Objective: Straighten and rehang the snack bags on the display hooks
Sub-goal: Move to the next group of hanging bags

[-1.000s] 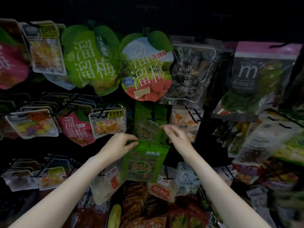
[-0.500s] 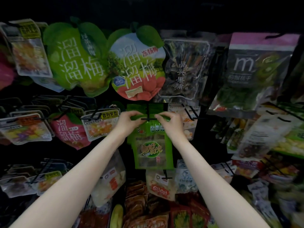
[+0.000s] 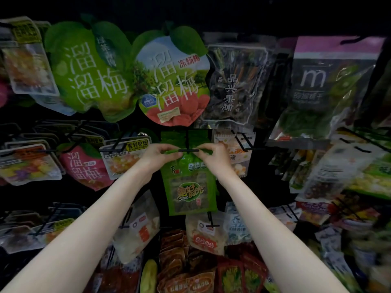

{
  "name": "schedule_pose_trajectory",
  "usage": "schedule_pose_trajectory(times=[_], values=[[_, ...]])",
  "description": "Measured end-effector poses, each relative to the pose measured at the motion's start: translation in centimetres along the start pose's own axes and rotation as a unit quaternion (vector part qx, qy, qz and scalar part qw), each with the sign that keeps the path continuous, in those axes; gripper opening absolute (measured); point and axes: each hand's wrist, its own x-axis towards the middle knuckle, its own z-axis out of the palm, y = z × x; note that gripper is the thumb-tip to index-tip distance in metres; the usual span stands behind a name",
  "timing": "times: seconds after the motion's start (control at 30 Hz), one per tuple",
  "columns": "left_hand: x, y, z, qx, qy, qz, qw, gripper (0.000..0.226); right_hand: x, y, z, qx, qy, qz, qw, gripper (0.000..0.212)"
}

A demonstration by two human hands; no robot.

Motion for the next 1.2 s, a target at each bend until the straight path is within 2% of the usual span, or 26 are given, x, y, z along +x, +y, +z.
schedule_pose_trajectory(times=[0.1,0.2,0.47,0.53,0.63,0.73,0.83,0.93,1.1,1.2], values=[[0.2,0.0,0.2,-0.008,0.01,0.011,1.0,0.013,0.2,-0.1,0.1,0.003,0.005,0.005,1.0,0.024],[0.6,0.1,0.5,0.041,0.027,0.032,0.998,0.013,0.5,0.0,0.4,0.013,0.013,0.017,1.0,0.026],[2.3,-0.8,1.8,0.143,0.121,0.054,0.981,0.024,0.8,1.4,0.9,-0.022,0.027,0.053,0.998,0.041],[2.3,-1.2,1.8,0.157,0.135,0.06,0.976,0.028,0.3,3.0,0.2,-0.044,0.034,0.085,0.995,0.049],[1.6,-3.1,1.6,0.132,0.19,0.031,0.972,0.034,-1.4,5.8,-1.7,-0.053,0.06,0.153,0.985,0.046],[-0.2,-7.0,2.4,0.11,0.218,-0.03,0.969,0.042,-3.5,8.9,-3.1,-0.047,0.019,0.202,0.978,0.031],[-2.2,-10.3,4.7,0.126,0.173,-0.067,0.975,0.035,-5.6,12.7,-3.4,-0.087,-0.058,0.24,0.965,0.022],[-3.6,-12.3,7.0,0.164,0.107,-0.05,0.979,0.026,-7.8,16.8,-3.2,-0.156,-0.094,0.231,0.956,0.02],[-5.6,-12.3,9.5,0.222,0.021,0.054,0.973,0.028,-9.3,21.4,-4.3,-0.222,-0.009,0.175,0.959,0.029],[-6.0,-12.0,10.9,0.231,-0.018,0.088,0.969,0.03,-9.2,23.3,-5.2,-0.24,0.015,0.165,0.956,0.034]])
